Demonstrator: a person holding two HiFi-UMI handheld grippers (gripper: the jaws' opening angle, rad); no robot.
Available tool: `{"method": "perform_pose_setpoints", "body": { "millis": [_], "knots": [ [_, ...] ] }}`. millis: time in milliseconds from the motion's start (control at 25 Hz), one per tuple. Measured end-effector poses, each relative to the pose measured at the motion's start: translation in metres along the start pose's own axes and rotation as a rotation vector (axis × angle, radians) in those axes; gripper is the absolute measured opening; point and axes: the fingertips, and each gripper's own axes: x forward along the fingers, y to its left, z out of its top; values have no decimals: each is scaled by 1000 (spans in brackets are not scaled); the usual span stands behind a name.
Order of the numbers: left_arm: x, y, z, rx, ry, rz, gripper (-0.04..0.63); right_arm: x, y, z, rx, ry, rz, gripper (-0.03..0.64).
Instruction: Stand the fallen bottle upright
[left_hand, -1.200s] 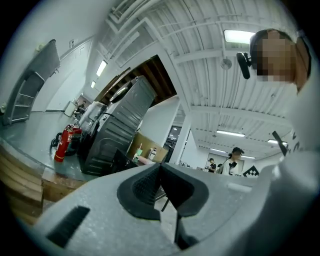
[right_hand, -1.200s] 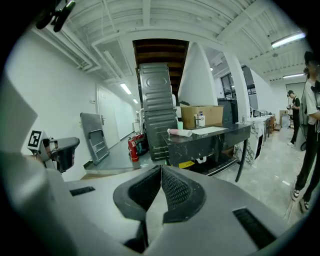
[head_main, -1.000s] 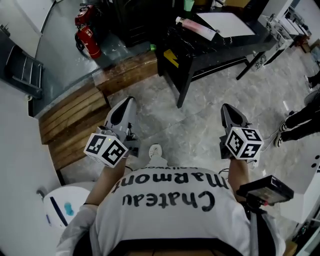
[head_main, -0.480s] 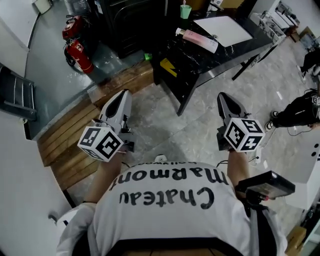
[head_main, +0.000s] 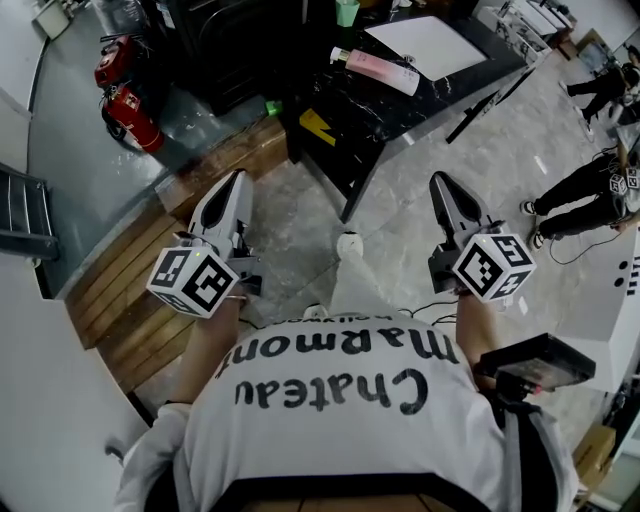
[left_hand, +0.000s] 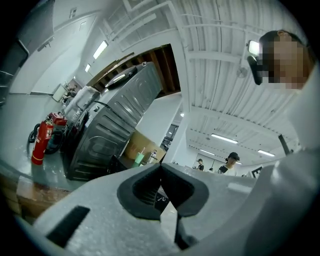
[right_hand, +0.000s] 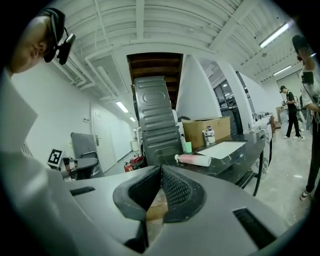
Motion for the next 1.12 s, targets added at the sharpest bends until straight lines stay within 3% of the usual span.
{"method": "perform_pose_setpoints", "body": {
  "millis": [240, 440, 960, 1120],
  "knots": [
    [22, 2, 6, 5, -11, -26, 14, 37, -17, 0, -105, 69, -24, 15],
    [50, 14, 18, 12, -26, -12, 14, 78, -33, 18, -111, 50, 19, 15],
    [144, 59, 39, 6, -79, 109, 14, 212, -110, 70, -69, 60, 179, 15],
    [157, 77, 39, 4, -86, 168, 14, 254, -130, 77, -134, 113, 231, 15]
  ]
}}
